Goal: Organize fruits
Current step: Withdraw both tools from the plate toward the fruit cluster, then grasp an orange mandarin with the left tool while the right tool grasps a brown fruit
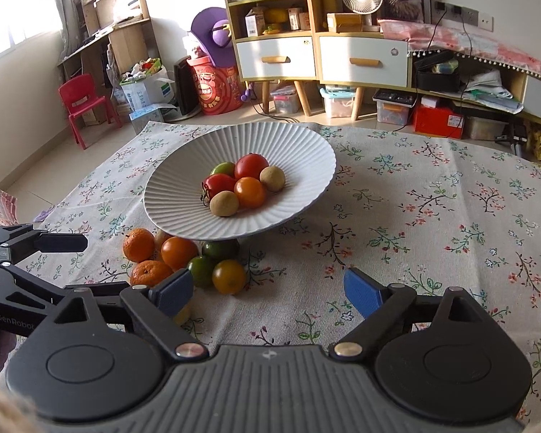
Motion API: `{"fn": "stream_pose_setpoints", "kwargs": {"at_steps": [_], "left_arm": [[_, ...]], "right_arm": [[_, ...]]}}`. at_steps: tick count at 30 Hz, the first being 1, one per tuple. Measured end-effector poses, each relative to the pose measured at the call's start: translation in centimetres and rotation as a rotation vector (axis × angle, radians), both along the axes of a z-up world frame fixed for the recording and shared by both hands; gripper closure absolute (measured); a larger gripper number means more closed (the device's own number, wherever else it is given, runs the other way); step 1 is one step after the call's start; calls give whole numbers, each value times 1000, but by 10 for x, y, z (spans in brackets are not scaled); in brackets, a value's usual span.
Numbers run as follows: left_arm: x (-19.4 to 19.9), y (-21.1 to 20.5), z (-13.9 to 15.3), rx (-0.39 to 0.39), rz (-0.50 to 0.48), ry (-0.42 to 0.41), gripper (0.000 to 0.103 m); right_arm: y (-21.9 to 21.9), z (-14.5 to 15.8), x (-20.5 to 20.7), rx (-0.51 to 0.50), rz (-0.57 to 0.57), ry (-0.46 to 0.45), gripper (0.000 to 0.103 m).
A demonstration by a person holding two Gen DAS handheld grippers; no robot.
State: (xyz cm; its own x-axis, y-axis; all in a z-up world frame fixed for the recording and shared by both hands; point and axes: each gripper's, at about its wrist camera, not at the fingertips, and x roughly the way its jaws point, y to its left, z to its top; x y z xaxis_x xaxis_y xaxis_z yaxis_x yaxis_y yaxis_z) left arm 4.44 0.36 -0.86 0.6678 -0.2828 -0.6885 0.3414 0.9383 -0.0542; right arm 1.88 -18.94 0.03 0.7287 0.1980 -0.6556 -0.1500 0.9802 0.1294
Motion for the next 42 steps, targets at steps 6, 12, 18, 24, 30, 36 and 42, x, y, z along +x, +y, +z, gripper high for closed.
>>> {"fn": "stream_pose_setpoints", "kwargs": {"at_steps": [6,12,18,24,30,36,42], "left_arm": [[-6,10,-10,-6,24,14,4],[-5,19,-21,30,33,-5,4],[3,26,-32,51,39,-21,4],[10,29,-37,42,31,-68,4],[14,29,-37,35,14,-92,4],[21,29,-36,20,15,-95,13],[27,25,-33,3,9,-104,30]], "right_arm": [[9,-12,-10,-52,21,8,6],[17,-21,-18,-78,43,15,6],[29,-28,-22,-80,80,8,6],[43,-33,-25,-74,135,3,6],[54,-37,-27,-100,190,-13,12],[62,-39,-29,-133,216,-35,19],[64,-37,-26,-137,214,-47,33]]}}
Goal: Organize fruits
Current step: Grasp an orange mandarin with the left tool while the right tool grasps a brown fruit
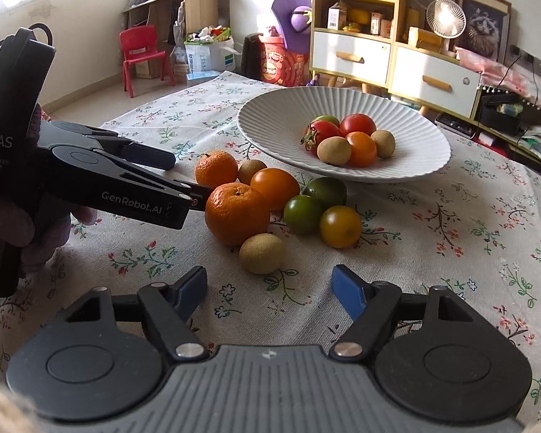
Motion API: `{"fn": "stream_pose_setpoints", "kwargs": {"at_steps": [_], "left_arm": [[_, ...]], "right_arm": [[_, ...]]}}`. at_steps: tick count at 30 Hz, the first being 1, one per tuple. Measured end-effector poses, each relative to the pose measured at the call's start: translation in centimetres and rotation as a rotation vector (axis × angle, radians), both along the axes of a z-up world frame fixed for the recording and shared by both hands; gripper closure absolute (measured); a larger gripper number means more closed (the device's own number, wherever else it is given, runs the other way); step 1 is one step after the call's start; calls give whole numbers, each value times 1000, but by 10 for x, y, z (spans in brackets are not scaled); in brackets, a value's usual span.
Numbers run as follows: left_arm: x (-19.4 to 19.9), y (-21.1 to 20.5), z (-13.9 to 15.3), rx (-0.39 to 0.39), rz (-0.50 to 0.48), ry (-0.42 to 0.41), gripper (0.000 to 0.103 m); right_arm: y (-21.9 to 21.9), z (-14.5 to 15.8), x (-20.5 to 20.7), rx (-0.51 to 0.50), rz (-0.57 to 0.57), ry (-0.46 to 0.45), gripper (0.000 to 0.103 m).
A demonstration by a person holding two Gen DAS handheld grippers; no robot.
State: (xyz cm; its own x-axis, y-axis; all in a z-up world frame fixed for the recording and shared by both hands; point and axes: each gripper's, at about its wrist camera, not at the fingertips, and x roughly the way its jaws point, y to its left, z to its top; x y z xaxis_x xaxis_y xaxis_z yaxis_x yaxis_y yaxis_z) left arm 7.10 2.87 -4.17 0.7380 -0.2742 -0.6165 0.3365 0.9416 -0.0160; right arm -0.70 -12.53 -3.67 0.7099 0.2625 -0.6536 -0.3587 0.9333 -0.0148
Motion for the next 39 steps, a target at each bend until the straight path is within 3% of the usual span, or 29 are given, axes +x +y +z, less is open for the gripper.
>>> {"fn": "stream_pose_setpoints", "kwargs": {"at_steps": [9,21,39], "left_arm": [[5,-1,2,-32,-12,2,49],[7,-2,5,-60,-24,23,64],[8,0,7,-80,-28,54,70]], "right_arm": [[2,2,5,6,15,0,52],[3,4,8,12,22,7,63],[4,5,10,18,24,12,78]]}}
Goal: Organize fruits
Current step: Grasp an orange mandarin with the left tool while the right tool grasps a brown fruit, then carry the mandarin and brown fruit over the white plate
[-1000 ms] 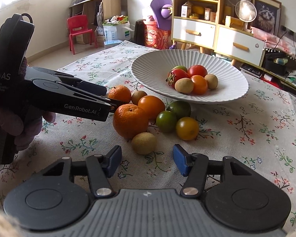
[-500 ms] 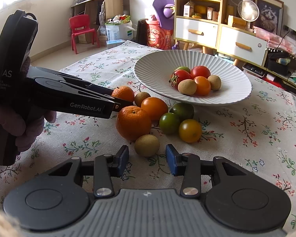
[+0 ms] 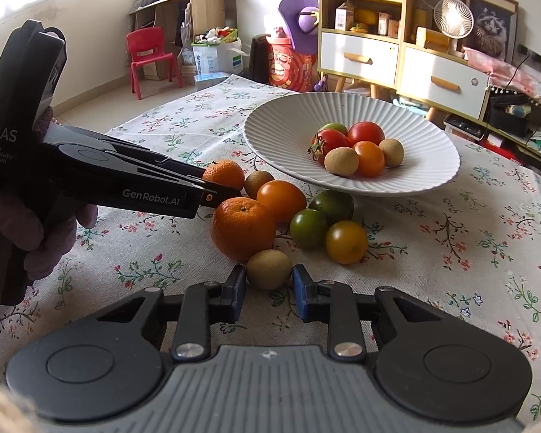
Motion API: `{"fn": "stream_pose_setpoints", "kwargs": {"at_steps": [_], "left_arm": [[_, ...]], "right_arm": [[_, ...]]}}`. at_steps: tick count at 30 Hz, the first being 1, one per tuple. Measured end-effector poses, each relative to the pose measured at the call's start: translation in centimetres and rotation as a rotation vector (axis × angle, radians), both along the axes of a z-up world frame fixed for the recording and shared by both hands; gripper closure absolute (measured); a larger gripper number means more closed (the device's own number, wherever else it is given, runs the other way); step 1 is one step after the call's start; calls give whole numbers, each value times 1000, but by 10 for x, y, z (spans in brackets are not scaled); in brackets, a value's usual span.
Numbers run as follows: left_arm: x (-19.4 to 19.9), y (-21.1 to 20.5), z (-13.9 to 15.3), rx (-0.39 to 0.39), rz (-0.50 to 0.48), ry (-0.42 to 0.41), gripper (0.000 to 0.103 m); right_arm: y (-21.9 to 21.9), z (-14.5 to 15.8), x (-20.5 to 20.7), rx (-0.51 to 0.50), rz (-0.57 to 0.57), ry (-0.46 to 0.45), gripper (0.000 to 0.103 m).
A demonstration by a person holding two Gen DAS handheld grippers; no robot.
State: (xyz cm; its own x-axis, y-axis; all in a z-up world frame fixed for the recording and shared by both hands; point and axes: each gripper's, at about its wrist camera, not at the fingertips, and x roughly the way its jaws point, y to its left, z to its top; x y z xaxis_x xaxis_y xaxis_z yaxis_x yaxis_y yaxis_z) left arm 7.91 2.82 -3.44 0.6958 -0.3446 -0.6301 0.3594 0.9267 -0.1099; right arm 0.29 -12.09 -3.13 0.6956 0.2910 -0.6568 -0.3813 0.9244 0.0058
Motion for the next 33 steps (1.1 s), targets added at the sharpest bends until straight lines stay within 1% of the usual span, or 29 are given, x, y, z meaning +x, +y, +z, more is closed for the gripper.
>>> {"fn": "stream_pose_setpoints", "kwargs": {"at_steps": [10,15,24,33], "left_arm": [[0,2,3,1,10,23,71],[0,5,7,-23,24,41,71],[-3,4,21,-36,26,31,71],[0,2,39,-62,30,20,71]], "right_arm": [[-3,3,0,1,-1,5,78],[-6,8,1,7,-10,-3,78],[-10,20,2,21,-18,-32,78],[-20,35,7,43,-59,-72,78]]}}
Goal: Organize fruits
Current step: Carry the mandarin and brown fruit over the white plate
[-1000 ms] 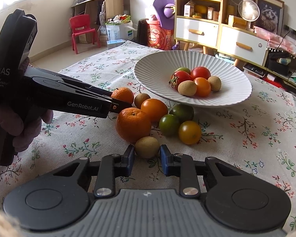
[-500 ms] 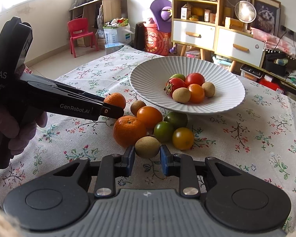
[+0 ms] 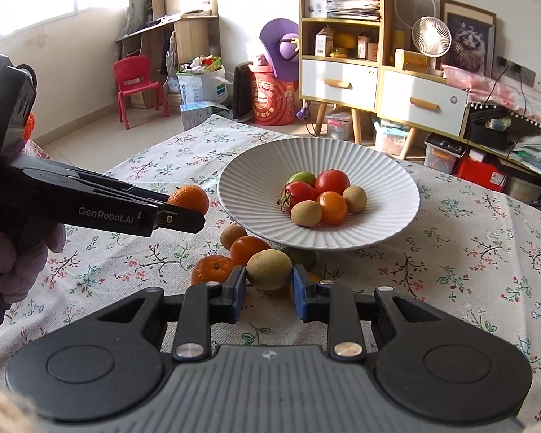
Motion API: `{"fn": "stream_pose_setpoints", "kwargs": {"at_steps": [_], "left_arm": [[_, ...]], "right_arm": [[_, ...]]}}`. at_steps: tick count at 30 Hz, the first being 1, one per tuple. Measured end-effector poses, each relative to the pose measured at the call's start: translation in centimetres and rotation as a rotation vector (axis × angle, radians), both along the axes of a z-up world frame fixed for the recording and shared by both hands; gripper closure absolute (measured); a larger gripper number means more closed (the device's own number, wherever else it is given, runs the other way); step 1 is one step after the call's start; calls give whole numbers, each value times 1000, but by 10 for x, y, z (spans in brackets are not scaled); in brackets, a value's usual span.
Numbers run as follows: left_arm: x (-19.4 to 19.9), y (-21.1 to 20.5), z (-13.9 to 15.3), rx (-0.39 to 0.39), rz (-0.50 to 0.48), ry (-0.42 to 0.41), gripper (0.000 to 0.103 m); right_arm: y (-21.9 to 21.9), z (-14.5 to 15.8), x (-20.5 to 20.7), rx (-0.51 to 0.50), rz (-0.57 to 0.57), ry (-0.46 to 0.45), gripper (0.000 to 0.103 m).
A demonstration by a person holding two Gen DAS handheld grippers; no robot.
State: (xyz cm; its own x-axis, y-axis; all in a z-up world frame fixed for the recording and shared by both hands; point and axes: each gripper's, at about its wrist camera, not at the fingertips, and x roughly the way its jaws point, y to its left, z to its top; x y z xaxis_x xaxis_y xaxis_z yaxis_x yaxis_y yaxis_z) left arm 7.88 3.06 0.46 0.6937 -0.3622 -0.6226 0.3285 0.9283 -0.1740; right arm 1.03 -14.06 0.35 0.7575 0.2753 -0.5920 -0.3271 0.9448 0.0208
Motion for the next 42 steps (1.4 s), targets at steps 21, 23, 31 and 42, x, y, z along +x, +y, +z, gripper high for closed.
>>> {"fn": "stream_pose_setpoints", "kwargs": {"at_steps": [21,23,31,42], "left_arm": [[74,-15,14,-52,-4,54,71],[84,-19,14,-51,-12,62,71],[117,-34,2,-68,-25,118,71],[135,-43,-5,-90,-64,178,71]], "right_arm": [[-43,10,70,8,-128,-20,78],[-45,7,78,-2,-134,-17,78],[-49,-3,102,4,-135,7,78],[-53,-7,118,44,-122,41,78]]}}
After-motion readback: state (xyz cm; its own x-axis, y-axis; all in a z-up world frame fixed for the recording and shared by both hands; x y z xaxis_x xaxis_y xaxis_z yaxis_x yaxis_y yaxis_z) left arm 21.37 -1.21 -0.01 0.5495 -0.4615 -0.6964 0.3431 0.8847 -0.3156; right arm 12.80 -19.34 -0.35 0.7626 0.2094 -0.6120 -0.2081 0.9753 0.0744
